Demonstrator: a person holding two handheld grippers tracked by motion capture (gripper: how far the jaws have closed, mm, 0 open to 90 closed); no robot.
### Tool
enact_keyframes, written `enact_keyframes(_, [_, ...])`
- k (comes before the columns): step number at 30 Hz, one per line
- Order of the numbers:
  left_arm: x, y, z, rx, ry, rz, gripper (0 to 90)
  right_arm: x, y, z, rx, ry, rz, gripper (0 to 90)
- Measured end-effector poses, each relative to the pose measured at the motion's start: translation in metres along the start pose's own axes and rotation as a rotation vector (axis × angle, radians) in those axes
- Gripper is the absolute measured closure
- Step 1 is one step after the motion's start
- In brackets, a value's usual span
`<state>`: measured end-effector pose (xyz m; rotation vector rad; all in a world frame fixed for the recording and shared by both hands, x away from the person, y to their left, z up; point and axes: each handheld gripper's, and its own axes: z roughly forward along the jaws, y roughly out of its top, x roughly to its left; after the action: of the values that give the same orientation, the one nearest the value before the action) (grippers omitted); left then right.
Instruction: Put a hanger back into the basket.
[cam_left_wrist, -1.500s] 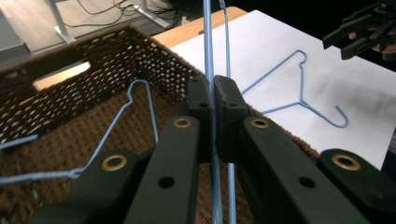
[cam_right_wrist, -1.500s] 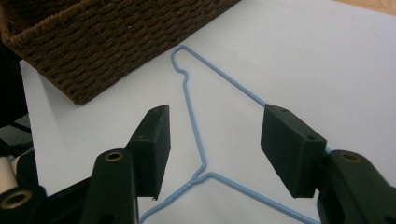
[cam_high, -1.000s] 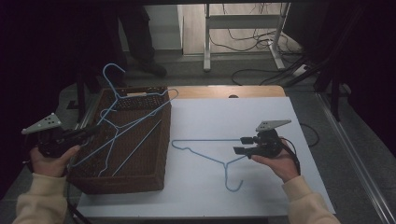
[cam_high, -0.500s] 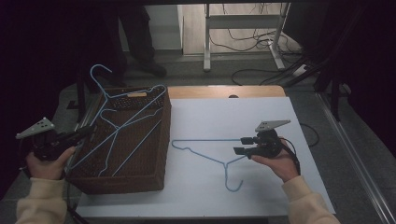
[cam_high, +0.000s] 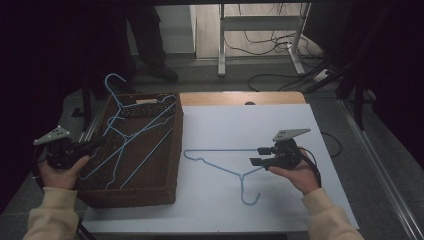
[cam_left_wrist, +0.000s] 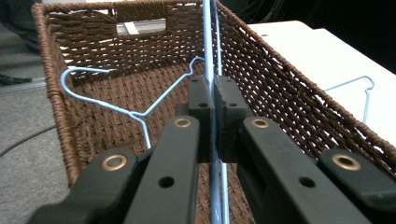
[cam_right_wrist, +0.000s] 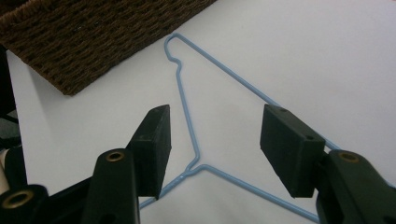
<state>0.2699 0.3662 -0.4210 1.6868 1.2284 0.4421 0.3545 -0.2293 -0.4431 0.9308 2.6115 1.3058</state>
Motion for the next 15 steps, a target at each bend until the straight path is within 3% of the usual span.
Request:
enact_keyframes(6, [-0.001,-0.001,0.014,0.035,0.006,0.002,86.8,0.0,0.0,0.0,0.003,0.001,-0.003,43.0])
enact_keyframes(9, [-0.001,-0.005,0.025,0.1,0.023,0.01,83.7,0.0,0.0,0.0,0.004,0.002,-0.004,42.9])
enact_keyframes(11, [-0.002,-0.006,0.03,0.146,0.021,0.025,58.6,0.0,-0.001,0.0,0.005,0.002,-0.003,42.9])
enact_keyframes(12, [-0.004,-0.006,0.03,0.147,0.03,0.038,50.8,0.0,-0.001,0.0,0.006,0.001,-0.004,42.9])
enact_keyframes(15, [-0.01,-0.003,0.028,0.148,0.034,0.067,40.8,0.0,-0.001,0.0,0.007,0.001,-0.004,42.8])
